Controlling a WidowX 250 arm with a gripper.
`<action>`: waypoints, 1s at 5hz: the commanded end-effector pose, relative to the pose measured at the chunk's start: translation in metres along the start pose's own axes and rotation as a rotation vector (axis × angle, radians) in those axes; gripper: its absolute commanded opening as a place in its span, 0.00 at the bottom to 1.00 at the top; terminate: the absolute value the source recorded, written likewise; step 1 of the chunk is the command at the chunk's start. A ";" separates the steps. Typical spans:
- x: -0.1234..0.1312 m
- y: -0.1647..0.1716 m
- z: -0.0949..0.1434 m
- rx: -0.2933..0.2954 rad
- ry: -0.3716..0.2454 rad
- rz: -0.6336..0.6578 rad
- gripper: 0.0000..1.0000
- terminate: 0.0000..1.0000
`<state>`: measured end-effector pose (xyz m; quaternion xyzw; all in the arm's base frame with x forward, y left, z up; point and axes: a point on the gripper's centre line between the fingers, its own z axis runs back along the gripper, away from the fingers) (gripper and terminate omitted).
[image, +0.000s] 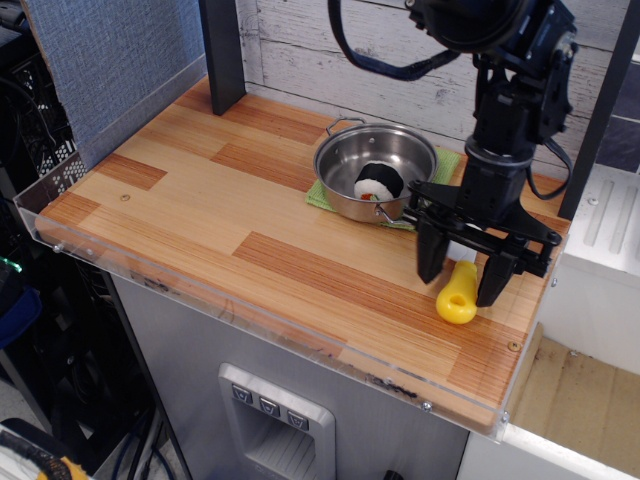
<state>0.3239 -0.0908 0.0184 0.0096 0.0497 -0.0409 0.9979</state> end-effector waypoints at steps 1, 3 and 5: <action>-0.007 0.005 0.053 -0.035 -0.152 -0.033 1.00 0.00; -0.040 0.039 0.134 -0.014 -0.441 0.039 1.00 0.00; -0.038 0.068 0.124 0.002 -0.342 0.094 1.00 0.00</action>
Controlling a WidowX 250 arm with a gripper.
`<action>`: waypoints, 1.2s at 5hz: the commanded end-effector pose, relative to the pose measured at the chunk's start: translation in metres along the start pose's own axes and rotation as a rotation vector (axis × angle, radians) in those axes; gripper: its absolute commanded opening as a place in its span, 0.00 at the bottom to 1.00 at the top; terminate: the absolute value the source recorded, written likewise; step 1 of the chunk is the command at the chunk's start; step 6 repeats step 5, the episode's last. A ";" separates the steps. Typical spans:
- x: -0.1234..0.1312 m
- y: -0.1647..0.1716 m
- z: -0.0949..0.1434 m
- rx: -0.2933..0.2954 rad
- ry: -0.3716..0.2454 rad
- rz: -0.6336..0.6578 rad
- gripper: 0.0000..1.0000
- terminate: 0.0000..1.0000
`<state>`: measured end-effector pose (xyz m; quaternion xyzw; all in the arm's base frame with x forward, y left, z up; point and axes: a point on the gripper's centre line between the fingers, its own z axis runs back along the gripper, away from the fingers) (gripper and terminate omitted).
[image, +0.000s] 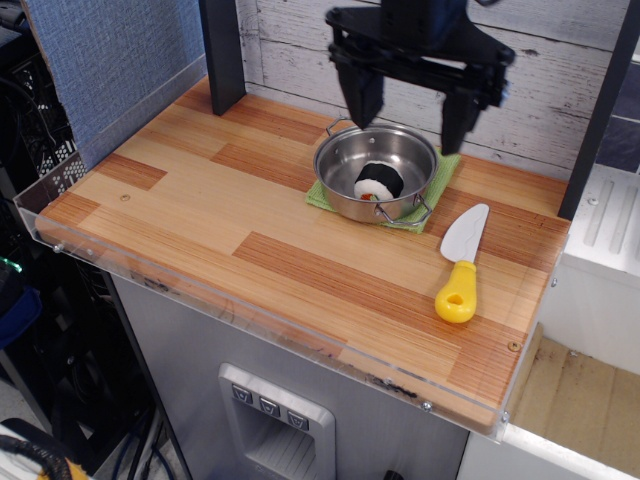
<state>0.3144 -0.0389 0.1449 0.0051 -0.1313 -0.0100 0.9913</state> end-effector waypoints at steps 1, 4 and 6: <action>-0.009 0.019 0.000 0.010 0.053 0.018 1.00 0.00; -0.008 0.022 -0.001 -0.002 0.060 0.007 1.00 0.00; -0.008 0.022 -0.001 -0.002 0.060 0.007 1.00 1.00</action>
